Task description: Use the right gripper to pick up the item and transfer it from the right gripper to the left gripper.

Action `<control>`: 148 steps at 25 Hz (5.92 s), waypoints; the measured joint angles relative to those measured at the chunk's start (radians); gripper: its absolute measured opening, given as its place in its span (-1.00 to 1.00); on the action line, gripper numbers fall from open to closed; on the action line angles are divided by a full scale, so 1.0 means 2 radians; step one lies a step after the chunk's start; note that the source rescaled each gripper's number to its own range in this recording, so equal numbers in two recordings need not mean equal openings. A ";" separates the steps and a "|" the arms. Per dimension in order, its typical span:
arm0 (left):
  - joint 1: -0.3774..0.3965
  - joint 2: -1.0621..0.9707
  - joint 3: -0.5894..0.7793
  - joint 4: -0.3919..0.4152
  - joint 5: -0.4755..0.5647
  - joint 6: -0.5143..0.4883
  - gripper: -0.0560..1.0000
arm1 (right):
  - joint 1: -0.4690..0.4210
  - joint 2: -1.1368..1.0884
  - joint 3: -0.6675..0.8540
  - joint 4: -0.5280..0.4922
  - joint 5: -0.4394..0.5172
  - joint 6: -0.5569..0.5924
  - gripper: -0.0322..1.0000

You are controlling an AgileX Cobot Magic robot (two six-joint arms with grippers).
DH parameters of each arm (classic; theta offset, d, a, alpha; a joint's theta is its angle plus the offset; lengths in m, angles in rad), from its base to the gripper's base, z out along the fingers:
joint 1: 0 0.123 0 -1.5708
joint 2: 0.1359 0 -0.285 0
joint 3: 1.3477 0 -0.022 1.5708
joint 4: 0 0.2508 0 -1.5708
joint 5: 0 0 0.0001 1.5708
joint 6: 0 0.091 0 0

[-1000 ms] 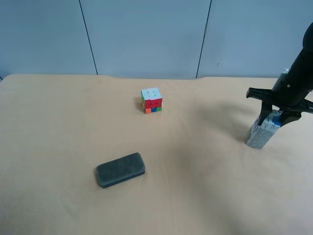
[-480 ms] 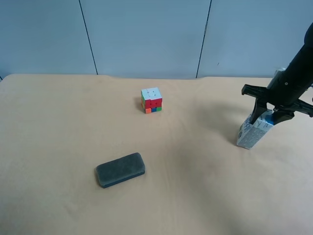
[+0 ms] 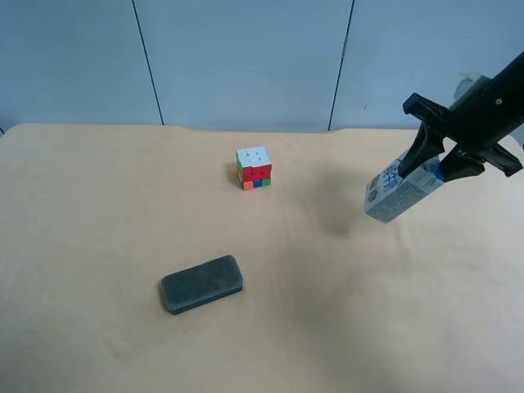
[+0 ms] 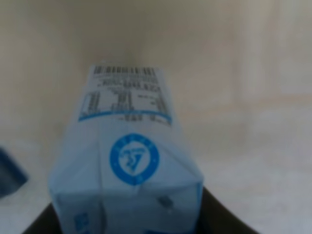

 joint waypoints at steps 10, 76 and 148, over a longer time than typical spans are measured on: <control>0.000 0.000 0.000 0.000 0.000 0.000 0.98 | 0.002 -0.001 0.000 0.159 0.048 -0.139 -0.93; 0.000 0.690 -0.014 -0.752 0.055 0.619 0.89 | 0.139 0.097 0.000 0.385 0.048 -0.417 -0.93; -0.089 0.845 -0.083 -0.805 0.076 0.642 -0.31 | 0.204 0.097 0.000 0.456 0.047 -0.453 -0.93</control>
